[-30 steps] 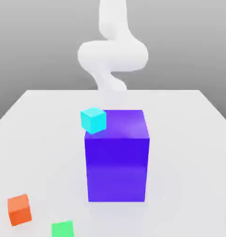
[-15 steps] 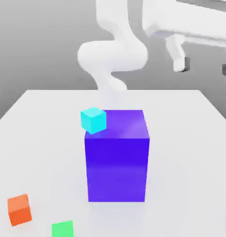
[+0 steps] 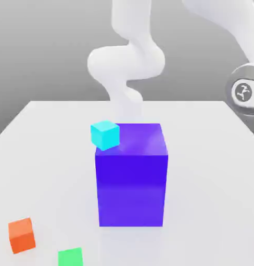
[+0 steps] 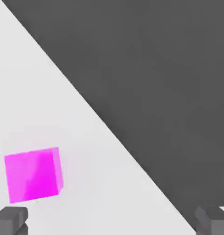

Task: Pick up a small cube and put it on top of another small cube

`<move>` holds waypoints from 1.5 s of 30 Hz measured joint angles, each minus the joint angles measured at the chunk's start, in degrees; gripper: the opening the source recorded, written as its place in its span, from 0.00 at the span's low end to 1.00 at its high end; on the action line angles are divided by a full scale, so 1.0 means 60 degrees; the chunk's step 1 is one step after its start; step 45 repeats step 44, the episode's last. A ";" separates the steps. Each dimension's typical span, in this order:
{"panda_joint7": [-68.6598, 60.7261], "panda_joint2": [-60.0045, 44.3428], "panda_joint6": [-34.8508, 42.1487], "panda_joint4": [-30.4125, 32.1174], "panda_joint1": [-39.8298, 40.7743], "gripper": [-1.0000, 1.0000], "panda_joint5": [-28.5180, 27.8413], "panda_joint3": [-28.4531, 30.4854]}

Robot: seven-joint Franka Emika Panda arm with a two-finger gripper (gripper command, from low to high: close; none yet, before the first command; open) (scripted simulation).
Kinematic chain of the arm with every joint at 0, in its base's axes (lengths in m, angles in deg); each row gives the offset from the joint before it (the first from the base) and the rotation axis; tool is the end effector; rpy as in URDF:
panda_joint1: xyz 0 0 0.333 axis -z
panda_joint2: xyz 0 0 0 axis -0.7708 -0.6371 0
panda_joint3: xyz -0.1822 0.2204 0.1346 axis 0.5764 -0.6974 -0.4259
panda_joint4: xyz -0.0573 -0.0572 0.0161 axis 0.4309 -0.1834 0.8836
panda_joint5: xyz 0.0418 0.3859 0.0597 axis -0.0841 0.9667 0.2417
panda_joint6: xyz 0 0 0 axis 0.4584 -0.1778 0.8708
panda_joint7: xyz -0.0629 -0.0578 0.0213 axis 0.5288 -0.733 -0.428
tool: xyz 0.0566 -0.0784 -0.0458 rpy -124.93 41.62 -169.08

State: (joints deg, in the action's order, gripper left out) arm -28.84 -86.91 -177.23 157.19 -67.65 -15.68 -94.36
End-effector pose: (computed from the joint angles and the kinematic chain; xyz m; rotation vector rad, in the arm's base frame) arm 0.4753 0.3238 0.2319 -3.1278 -0.2773 -0.0869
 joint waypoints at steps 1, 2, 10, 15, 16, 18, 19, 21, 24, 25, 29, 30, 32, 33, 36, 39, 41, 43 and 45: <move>-0.0068 -0.0344 -0.0075 -0.0045 -0.0109 0.50 -0.0060 -0.0064; -0.0076 -0.0691 -0.0208 -0.0105 -0.0213 0.50 -0.0154 -0.0066; 0.0215 -0.2041 -0.1092 -0.0423 -0.0655 0.00 -0.0668 0.0377; 0.0051 -0.1593 -0.0758 -0.0306 -0.0543 0.00 -0.0439 0.0211; -0.0054 -0.1276 -0.0526 -0.0225 -0.0451 0.00 -0.0290 0.0088; 0.0121 -0.0742 -0.0230 -0.0015 -0.0075 0.00 0.0092 0.0219; 0.0361 -0.0571 -0.0194 0.0099 0.0161 0.00 0.0285 0.0436; 0.0842 -0.0268 -0.0162 0.0331 0.0610 0.00 0.0645 0.0874; 0.1555 0.0169 -0.0152 0.0702 0.1255 0.00 0.1160 0.1524; 0.1793 0.0318 -0.0154 0.0834 0.1466 0.00 0.1329 0.1741; 0.2759 0.0940 -0.0185 0.1412 0.2329 0.00 0.2001 0.2603; 0.3006 0.1026 -0.0225 0.1522 0.2541 0.00 0.2163 0.2833; 0.3480 0.0917 -0.0459 0.1625 0.2976 0.00 0.2505 0.3284; 0.3686 0.0686 -0.0689 0.1617 0.3205 0.00 0.2718 0.3493; 0.3882 0.0342 -0.0980 0.1564 0.3470 1.00 0.2955 0.3658; 0.3882 0.0342 -0.0980 0.1564 0.3470 1.00 0.2955 0.3658; 0.4093 0.0155 -0.1110 0.1505 0.3705 1.00 0.3169 0.3865; 0.4248 0.0628 -0.0657 0.1522 0.3712 1.00 0.3081 0.3995; 0.4324 0.0939 -0.0368 0.1539 0.3700 1.00 0.2995 0.4041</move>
